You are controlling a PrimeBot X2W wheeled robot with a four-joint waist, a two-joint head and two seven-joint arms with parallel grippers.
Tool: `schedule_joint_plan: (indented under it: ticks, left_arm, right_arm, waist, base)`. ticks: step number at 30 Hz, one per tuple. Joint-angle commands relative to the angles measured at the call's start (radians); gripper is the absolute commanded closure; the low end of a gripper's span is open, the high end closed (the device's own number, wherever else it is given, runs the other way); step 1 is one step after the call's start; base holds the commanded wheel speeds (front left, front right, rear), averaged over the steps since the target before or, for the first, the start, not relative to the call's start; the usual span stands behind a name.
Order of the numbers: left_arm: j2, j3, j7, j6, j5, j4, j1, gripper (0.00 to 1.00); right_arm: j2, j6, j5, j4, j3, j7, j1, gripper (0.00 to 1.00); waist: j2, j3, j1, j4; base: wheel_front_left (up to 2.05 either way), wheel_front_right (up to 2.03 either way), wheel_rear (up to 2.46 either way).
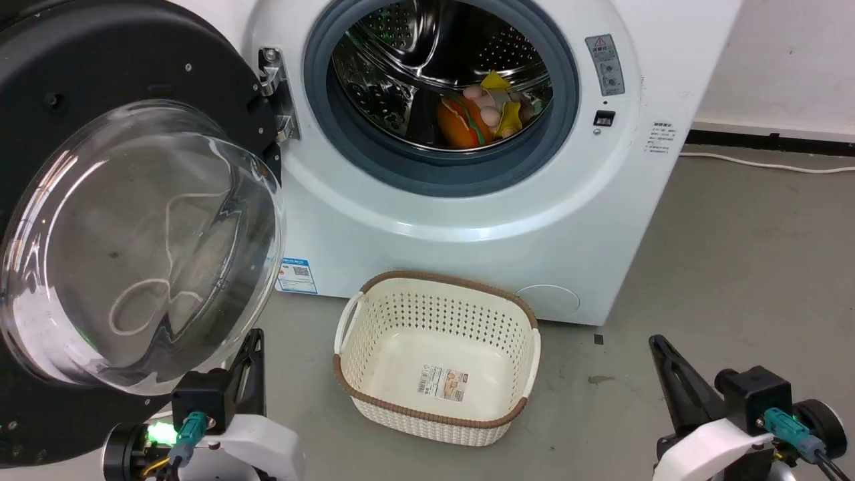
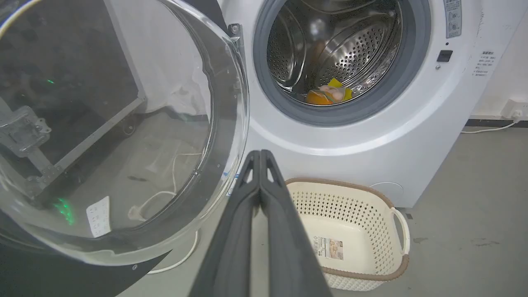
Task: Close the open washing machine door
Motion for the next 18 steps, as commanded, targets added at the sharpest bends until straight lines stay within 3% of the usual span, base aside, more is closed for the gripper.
schedule_joint_plan:
  ticks: [1,18]
  left_arm:
    - [0.000,0.002,0.000,-0.005,0.003,-0.004,0.003,1.00]
    - [0.000,0.002,0.000,-0.005,0.003,-0.004,0.003,1.00]
  right_arm:
    - [0.004,0.001,-0.005,-0.005,0.000,0.000,-0.012,1.00]
    - [0.004,0.001,-0.005,-0.005,0.000,0.000,-0.012,1.00]
  waist:
    - [0.0000,0.000,0.0000,0.000]
    - [0.0000,0.000,0.0000,0.000]
  base:
    - [0.00,0.00,0.00]
    - [0.00,0.00,0.00]
